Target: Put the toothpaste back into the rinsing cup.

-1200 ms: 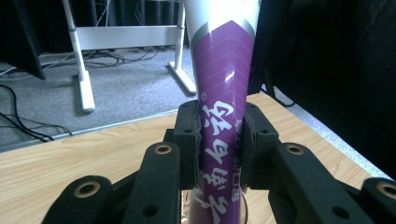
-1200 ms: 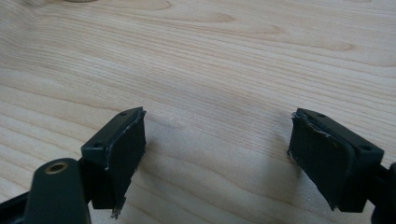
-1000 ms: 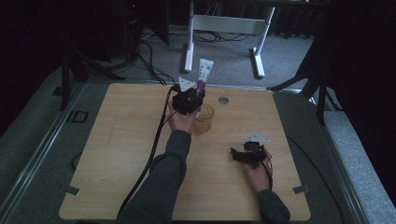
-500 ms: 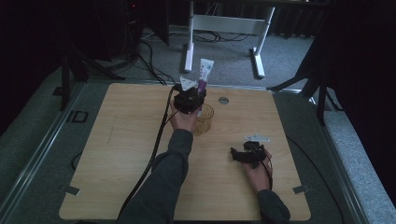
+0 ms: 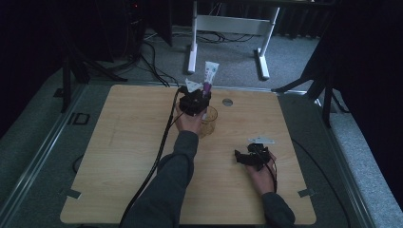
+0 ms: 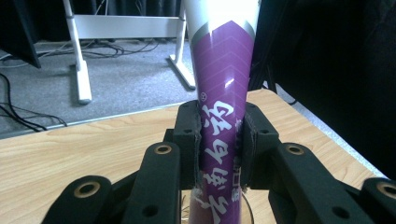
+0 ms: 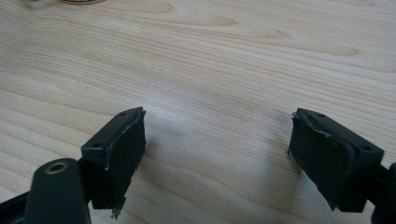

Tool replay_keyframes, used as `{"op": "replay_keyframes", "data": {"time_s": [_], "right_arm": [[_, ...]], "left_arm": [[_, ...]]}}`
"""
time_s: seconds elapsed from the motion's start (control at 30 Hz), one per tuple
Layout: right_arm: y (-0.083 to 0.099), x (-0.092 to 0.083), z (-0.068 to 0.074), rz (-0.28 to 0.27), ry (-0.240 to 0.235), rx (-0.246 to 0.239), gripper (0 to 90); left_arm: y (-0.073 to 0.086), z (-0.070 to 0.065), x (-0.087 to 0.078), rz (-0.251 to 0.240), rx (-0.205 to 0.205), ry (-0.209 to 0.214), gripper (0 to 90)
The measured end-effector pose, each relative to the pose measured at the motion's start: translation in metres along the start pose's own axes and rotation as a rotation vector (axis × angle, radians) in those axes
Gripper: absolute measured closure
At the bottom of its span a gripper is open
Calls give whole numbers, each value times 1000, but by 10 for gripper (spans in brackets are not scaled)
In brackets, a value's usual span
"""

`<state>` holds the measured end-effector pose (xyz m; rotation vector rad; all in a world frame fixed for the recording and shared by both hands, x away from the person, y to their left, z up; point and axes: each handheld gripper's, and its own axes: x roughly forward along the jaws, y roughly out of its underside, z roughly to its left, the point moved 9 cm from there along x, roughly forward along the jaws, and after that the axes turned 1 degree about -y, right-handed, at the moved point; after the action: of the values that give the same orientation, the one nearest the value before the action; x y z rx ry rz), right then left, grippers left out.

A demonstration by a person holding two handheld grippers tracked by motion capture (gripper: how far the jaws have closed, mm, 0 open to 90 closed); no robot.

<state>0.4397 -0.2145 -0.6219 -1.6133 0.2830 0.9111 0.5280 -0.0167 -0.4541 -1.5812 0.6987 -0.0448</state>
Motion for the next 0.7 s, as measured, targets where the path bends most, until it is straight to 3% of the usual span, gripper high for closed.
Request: {"op": "replay_keyframes", "data": {"time_s": [0.7], "right_arm": [[-2,2,0,0,-2,-3,184]], "left_arm": [[-7,5,7,-25,-25,1,716]]}}
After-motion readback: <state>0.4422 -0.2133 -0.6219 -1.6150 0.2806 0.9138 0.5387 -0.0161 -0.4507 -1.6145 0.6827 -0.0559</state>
